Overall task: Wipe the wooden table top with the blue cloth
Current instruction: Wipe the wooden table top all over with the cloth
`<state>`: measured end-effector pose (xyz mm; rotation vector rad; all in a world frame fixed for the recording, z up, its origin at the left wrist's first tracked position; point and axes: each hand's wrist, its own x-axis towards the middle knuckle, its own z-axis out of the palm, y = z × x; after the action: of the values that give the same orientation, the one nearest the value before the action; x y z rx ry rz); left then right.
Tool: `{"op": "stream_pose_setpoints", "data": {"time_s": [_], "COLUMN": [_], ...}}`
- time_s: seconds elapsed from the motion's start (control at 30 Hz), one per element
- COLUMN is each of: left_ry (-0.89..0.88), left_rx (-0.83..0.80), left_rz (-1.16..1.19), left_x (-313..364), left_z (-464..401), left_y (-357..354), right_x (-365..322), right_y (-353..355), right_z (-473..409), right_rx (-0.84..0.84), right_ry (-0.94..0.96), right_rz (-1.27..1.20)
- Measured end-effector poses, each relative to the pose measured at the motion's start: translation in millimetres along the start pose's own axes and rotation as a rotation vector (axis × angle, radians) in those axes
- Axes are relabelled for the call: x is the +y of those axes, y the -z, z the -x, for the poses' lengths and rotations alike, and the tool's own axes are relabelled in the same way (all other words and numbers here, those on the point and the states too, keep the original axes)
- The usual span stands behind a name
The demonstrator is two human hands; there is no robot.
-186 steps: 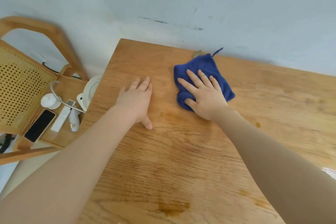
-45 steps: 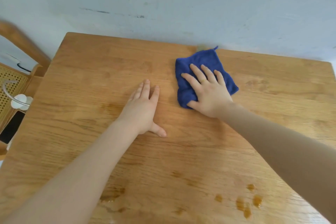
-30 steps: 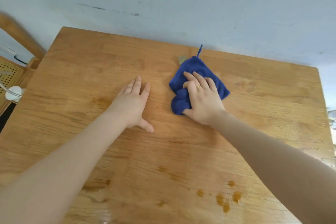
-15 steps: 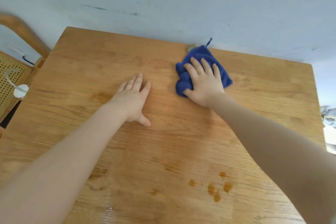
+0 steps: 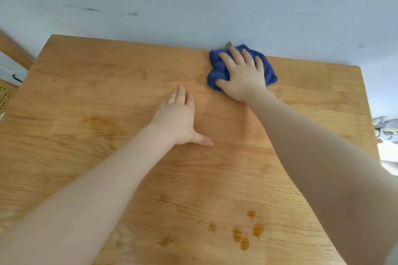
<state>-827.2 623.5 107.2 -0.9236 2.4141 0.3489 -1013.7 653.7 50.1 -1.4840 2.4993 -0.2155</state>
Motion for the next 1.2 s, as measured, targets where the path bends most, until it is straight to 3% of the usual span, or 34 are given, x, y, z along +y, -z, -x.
{"op": "stream_pose_setpoints", "data": {"time_s": [0.13, 0.23, 0.47, 0.73, 1.0, 1.2], "left_ry": [0.039, 0.037, 0.039, 0.064, 0.047, 0.04], "left_rx": [0.038, 0.043, 0.044, 0.023, 0.042, 0.028], "left_rz": [0.006, 0.043, 0.064, 0.079, 0.051, 0.058], "left_x": [10, 7, 5, 11, 6, 8], "left_z": [0, -3, -6, -1, -9, -2], "left_y": [-6, -10, -14, -6, -14, -8], "right_x": [-7, -2, 6, -1, 23, 5], "right_y": [-10, -9, 1, -12, -1, -1], "right_z": [69, 71, -2, 102, 13, 95], "right_rx": [-0.012, -0.014, 0.01, 0.027, 0.05, -0.066], "right_ry": [0.173, 0.251, 0.072, 0.25, -0.033, 0.078], "right_rz": [0.046, 0.05, -0.007, -0.011, 0.009, 0.083]}}
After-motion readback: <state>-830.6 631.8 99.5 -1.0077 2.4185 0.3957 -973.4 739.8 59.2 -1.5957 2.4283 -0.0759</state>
